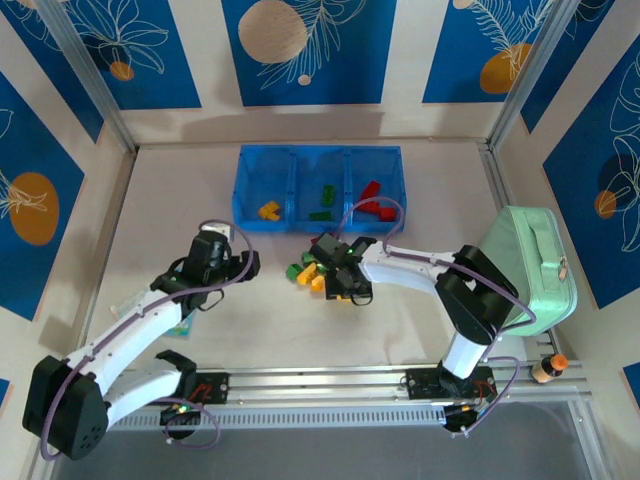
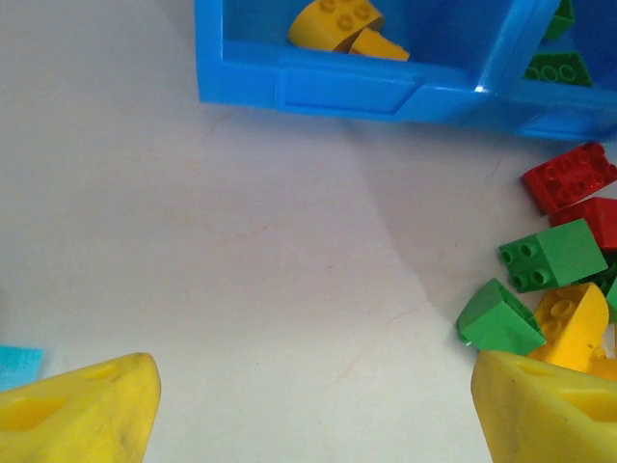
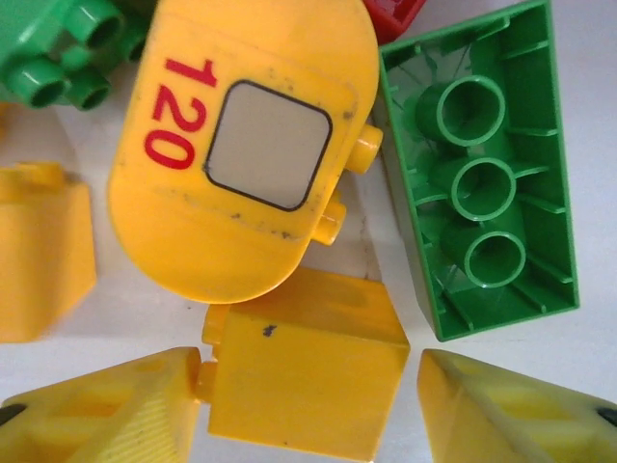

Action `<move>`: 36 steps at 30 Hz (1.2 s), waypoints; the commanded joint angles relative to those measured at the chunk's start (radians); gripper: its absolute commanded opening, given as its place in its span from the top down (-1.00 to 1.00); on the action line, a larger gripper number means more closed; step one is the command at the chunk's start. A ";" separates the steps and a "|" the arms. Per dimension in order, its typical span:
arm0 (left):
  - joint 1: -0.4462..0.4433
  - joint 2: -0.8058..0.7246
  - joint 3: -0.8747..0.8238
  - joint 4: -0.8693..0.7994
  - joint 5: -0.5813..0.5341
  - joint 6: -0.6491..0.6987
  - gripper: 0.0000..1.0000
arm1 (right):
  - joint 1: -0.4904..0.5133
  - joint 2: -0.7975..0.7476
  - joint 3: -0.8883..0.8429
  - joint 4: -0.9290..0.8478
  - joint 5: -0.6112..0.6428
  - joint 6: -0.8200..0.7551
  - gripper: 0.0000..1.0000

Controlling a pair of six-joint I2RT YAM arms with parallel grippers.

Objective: Sort the legos into containers by color
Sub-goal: Pick up the lego from the center of the table, then place the lego in the container.

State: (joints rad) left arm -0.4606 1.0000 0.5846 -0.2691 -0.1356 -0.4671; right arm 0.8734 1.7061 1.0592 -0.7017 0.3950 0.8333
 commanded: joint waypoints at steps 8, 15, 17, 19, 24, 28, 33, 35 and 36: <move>-0.007 -0.009 -0.017 0.011 0.004 -0.014 -0.67 | 0.023 0.000 0.021 -0.033 0.028 0.038 0.24; -0.007 -0.022 -0.058 0.002 -0.001 -0.016 -0.66 | 0.053 -0.107 0.090 -0.103 0.066 0.004 0.27; -0.008 -0.042 -0.089 0.018 0.009 -0.030 -0.66 | 0.054 -0.124 0.133 -0.102 0.065 -0.028 0.27; -0.009 -0.066 -0.124 0.036 0.019 -0.050 -0.66 | 0.052 -0.123 0.188 -0.093 0.065 -0.066 0.27; -0.041 -0.081 -0.165 0.018 0.013 -0.085 -0.63 | 0.019 -0.039 0.366 -0.049 -0.007 -0.183 0.27; -0.110 -0.099 -0.187 0.011 -0.015 -0.115 -0.63 | -0.006 0.082 0.562 -0.039 -0.056 -0.252 0.27; -0.171 -0.128 -0.207 -0.005 -0.050 -0.143 -0.63 | -0.035 0.259 0.825 -0.080 -0.107 -0.315 0.27; -0.187 -0.145 -0.210 -0.014 -0.061 -0.146 -0.63 | -0.040 0.318 0.915 -0.087 -0.117 -0.332 0.27; -0.190 -0.151 -0.212 -0.018 -0.062 -0.147 -0.63 | -0.042 0.345 0.953 -0.089 -0.123 -0.338 0.27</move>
State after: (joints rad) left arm -0.6338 0.8734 0.3836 -0.2592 -0.1642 -0.5896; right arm 0.8383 2.0003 1.9198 -0.7547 0.3244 0.5529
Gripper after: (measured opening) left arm 0.817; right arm 0.395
